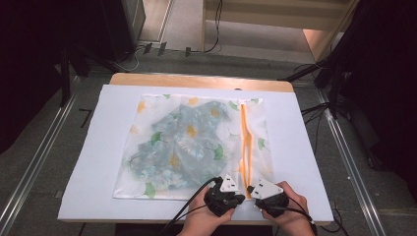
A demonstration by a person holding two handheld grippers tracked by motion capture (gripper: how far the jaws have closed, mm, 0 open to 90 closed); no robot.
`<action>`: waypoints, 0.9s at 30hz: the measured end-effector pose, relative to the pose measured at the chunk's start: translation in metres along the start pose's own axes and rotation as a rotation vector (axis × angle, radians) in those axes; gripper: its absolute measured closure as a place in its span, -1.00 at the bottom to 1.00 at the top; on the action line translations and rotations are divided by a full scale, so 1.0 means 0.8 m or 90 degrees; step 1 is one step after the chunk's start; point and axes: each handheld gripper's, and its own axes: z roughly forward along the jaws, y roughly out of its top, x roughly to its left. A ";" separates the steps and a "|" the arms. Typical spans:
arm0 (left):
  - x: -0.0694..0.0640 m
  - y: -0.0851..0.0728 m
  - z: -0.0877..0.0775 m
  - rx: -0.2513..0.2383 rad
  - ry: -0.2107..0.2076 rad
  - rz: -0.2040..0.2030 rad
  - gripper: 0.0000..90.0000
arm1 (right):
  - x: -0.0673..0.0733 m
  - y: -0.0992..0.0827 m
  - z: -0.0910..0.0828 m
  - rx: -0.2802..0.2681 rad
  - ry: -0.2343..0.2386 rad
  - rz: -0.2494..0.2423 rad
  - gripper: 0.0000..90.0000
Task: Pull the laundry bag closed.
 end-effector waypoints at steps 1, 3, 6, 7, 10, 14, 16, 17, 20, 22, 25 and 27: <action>0.000 0.000 0.000 0.001 0.000 0.001 1.00 | -0.001 0.000 0.000 0.000 0.001 0.008 1.00; 0.001 0.000 0.000 0.003 -0.001 0.002 1.00 | -0.005 0.000 0.002 -0.005 0.008 0.021 1.00; 0.002 0.001 0.000 0.004 -0.007 -0.006 1.00 | -0.009 0.000 0.004 -0.007 0.014 0.038 1.00; 0.004 0.002 -0.001 0.006 -0.010 -0.014 1.00 | -0.009 0.000 0.004 -0.008 0.015 0.037 1.00; 0.003 0.004 -0.001 -0.001 -0.002 -0.020 1.00 | -0.008 -0.002 0.002 -0.011 0.020 0.034 1.00; -0.004 0.007 -0.001 -0.018 0.008 -0.003 1.00 | -0.007 -0.006 -0.002 -0.013 0.030 0.035 1.00; -0.005 0.008 0.004 -0.015 0.011 0.005 1.00 | -0.007 -0.006 -0.002 -0.014 0.036 0.038 1.00; -0.005 0.008 0.007 -0.017 0.012 0.002 1.00 | -0.007 -0.007 -0.002 -0.014 0.037 0.041 1.00; -0.006 0.007 0.010 -0.013 0.022 0.016 1.00 | -0.010 -0.007 -0.002 -0.015 0.042 0.049 1.00; -0.007 0.008 0.009 -0.006 0.029 0.026 1.00 | -0.010 -0.008 -0.001 -0.016 0.045 0.054 1.00; -0.008 0.008 0.010 -0.006 0.029 0.031 1.00 | -0.012 -0.007 -0.001 -0.017 0.041 0.057 1.00; -0.008 0.007 0.010 -0.003 0.030 0.034 1.00 | -0.011 -0.006 -0.001 -0.013 0.035 0.061 1.00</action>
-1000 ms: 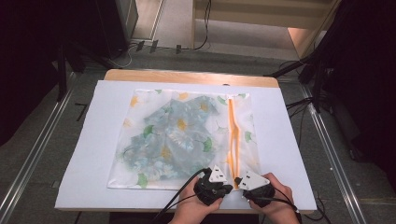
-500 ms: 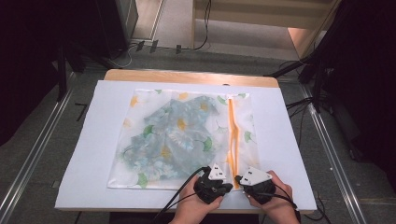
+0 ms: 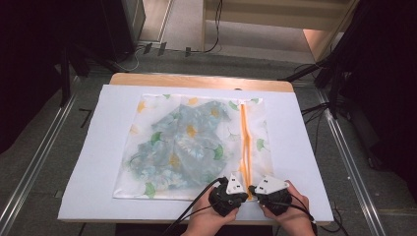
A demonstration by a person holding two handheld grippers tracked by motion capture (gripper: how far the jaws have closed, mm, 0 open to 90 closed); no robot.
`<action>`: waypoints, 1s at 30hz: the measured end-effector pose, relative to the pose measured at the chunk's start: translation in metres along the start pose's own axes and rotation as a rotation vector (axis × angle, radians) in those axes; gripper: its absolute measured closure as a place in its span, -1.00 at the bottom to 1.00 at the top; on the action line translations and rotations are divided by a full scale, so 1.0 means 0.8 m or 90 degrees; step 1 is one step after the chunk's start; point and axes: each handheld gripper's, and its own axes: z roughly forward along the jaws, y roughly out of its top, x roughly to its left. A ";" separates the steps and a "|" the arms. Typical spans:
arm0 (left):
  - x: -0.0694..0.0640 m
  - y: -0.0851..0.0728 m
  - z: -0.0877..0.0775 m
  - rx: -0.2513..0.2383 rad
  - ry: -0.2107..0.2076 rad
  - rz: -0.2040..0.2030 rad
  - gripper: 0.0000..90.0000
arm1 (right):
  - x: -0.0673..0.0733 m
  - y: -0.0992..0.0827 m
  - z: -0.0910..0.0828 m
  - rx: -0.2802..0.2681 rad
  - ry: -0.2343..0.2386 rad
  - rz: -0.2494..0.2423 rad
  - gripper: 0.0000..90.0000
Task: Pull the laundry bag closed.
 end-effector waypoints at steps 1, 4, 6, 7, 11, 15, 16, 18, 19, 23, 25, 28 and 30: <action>0.000 0.000 0.000 0.000 0.001 0.000 1.00 | 0.000 0.001 0.000 0.001 -0.003 -0.003 1.00; 0.000 0.000 0.000 0.000 -0.001 -0.001 1.00 | 0.000 0.004 0.002 0.005 -0.005 -0.007 1.00; 0.001 0.000 0.000 0.001 -0.002 -0.006 1.00 | -0.001 0.006 0.003 0.010 -0.014 -0.004 1.00; 0.001 0.000 0.000 0.001 -0.005 -0.008 1.00 | -0.001 0.007 0.005 0.012 -0.022 -0.004 1.00; 0.002 0.000 0.000 0.003 -0.007 -0.010 1.00 | -0.009 0.009 0.009 0.011 -0.023 -0.007 1.00; 0.003 0.000 0.000 0.002 -0.008 -0.011 1.00 | -0.013 0.011 0.012 0.011 -0.026 -0.005 1.00; 0.003 0.000 0.000 0.002 -0.008 -0.011 1.00 | -0.014 0.011 0.013 0.011 -0.028 -0.005 1.00; 0.003 0.000 0.000 0.003 -0.010 -0.011 1.00 | -0.017 0.013 0.015 0.011 -0.031 -0.002 1.00; 0.003 0.000 0.000 0.003 -0.009 -0.012 1.00 | -0.020 0.013 0.016 0.011 -0.032 -0.004 1.00; 0.004 0.000 0.000 0.003 -0.011 -0.013 1.00 | -0.029 0.016 0.021 0.019 -0.040 0.004 1.00; 0.004 0.000 -0.001 0.005 -0.011 -0.014 1.00 | -0.035 0.018 0.024 0.019 -0.040 0.008 1.00; 0.005 0.000 -0.001 0.006 -0.013 -0.014 1.00 | -0.041 0.022 0.028 0.022 -0.046 0.002 1.00; 0.005 0.000 -0.001 0.006 -0.013 -0.014 1.00 | -0.044 0.025 0.031 0.028 -0.047 0.002 1.00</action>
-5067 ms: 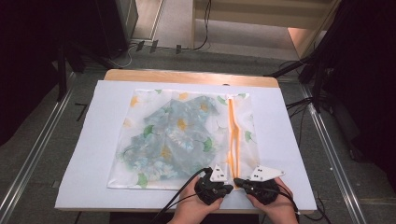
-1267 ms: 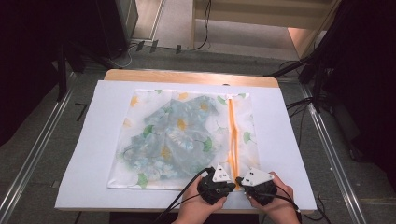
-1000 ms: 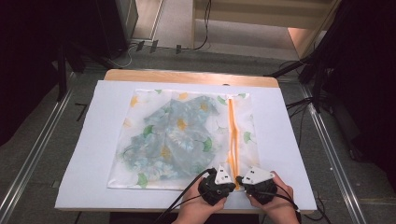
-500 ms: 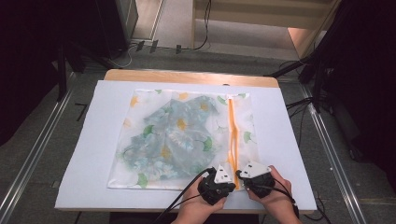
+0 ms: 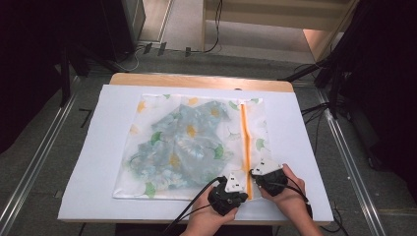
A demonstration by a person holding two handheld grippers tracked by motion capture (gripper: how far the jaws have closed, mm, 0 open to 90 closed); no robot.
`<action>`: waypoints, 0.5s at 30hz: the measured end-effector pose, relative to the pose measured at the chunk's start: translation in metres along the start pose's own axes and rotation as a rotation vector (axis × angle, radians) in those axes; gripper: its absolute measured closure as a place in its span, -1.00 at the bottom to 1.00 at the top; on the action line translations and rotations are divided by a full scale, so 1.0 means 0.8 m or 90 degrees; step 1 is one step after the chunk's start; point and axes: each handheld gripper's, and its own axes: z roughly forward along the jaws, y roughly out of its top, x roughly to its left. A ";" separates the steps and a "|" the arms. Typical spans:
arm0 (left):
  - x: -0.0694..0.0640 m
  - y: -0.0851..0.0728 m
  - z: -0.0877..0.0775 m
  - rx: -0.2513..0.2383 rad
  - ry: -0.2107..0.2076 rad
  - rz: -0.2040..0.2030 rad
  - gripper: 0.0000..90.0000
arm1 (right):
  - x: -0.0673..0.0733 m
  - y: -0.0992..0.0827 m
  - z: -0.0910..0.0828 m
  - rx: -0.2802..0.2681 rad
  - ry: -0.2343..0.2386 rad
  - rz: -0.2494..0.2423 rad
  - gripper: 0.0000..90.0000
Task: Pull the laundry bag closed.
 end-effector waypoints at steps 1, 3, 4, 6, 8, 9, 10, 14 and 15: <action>0.000 0.000 0.000 -0.001 0.001 0.000 1.00 | -0.002 0.002 0.002 0.000 -0.003 -0.007 1.00; 0.000 0.000 0.000 -0.001 0.001 0.000 1.00 | -0.007 0.006 0.006 0.006 -0.010 -0.013 1.00; 0.000 0.000 0.000 -0.001 0.000 0.000 1.00 | -0.008 0.008 0.007 0.007 -0.012 -0.013 1.00; 0.000 0.000 0.000 0.000 -0.001 0.000 1.00 | -0.013 0.011 0.011 0.010 -0.012 -0.010 1.00; 0.000 0.000 0.000 -0.002 0.001 0.001 1.00 | -0.019 0.014 0.015 0.008 -0.010 -0.002 1.00; -0.001 0.000 0.000 -0.002 0.001 0.000 1.00 | -0.022 0.015 0.017 0.006 -0.010 0.000 1.00; -0.001 0.000 0.000 -0.003 0.001 -0.001 1.00 | -0.025 0.016 0.019 0.007 -0.010 0.005 1.00; -0.001 -0.001 0.000 -0.005 0.001 0.000 1.00 | -0.033 0.022 0.024 0.012 -0.011 0.000 1.00; -0.001 -0.001 0.000 -0.005 0.001 0.000 1.00 | -0.034 0.024 0.026 0.015 -0.012 0.001 1.00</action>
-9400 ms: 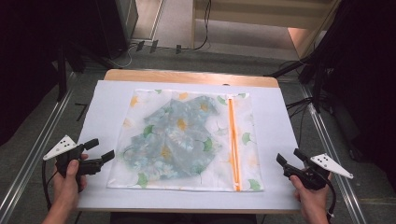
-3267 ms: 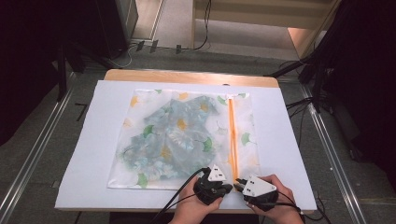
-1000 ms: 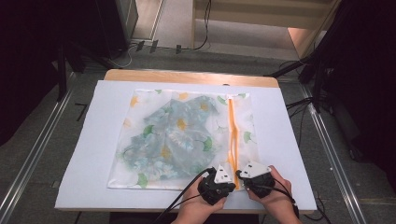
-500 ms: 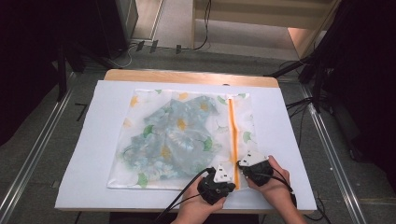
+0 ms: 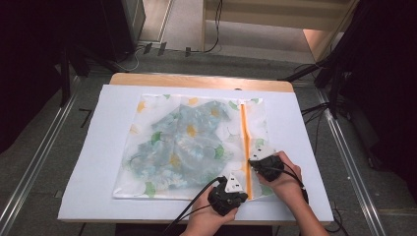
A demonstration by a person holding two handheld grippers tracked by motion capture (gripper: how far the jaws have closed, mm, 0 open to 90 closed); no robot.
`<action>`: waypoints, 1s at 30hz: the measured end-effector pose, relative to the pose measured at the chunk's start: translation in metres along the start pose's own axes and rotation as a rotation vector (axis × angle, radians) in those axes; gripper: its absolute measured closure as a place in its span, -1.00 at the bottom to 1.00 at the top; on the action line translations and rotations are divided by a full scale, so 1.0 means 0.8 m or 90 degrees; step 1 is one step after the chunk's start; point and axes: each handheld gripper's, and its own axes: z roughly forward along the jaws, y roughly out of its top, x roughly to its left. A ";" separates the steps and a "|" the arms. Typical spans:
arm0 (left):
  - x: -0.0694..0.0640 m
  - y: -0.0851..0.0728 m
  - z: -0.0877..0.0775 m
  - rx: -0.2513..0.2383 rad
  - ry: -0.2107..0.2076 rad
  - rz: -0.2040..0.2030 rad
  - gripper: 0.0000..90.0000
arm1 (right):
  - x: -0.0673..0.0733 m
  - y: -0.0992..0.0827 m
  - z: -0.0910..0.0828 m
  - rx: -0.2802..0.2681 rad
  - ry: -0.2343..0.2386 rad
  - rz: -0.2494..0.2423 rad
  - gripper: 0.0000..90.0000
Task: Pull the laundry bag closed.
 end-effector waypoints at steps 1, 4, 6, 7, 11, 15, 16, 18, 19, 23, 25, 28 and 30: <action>0.000 0.000 0.000 0.000 -0.001 -0.001 1.00 | -0.001 0.002 0.001 0.003 -0.003 0.001 1.00; 0.000 0.000 0.000 -0.001 -0.002 -0.002 1.00 | -0.006 0.005 0.005 0.004 -0.008 0.003 1.00; 0.000 0.000 0.000 0.001 0.000 -0.001 1.00 | -0.009 0.008 0.008 0.005 -0.009 0.008 1.00; 0.000 0.000 0.000 -0.001 -0.001 -0.001 1.00 | -0.011 0.009 0.010 0.004 -0.010 0.006 1.00; 0.000 0.000 0.000 -0.001 -0.001 -0.002 1.00 | -0.018 0.014 0.015 0.007 -0.014 0.007 1.00; 0.000 0.000 0.000 0.002 -0.001 0.000 1.00 | -0.026 0.021 0.021 0.014 -0.015 0.008 1.00; 0.000 0.000 0.000 0.002 -0.001 0.000 1.00 | -0.029 0.023 0.023 0.015 -0.016 0.008 1.00; 0.000 0.000 0.000 0.000 0.000 0.000 1.00 | -0.033 0.026 0.026 0.019 -0.017 0.010 1.00; 0.000 0.000 0.000 0.001 0.000 0.001 1.00 | -0.035 0.028 0.028 0.020 -0.015 0.010 1.00; 0.000 0.000 0.000 0.001 0.000 0.001 1.00 | -0.041 0.035 0.033 0.030 -0.016 0.012 1.00; 0.000 0.000 0.000 0.000 0.001 0.002 1.00 | -0.044 0.038 0.036 0.032 -0.017 0.009 1.00; 0.000 -0.001 -0.001 0.000 0.000 0.001 1.00 | -0.050 0.042 0.039 0.039 -0.013 0.012 1.00; 0.000 -0.001 -0.001 0.000 0.000 0.002 1.00 | -0.052 0.045 0.041 0.042 -0.015 0.014 1.00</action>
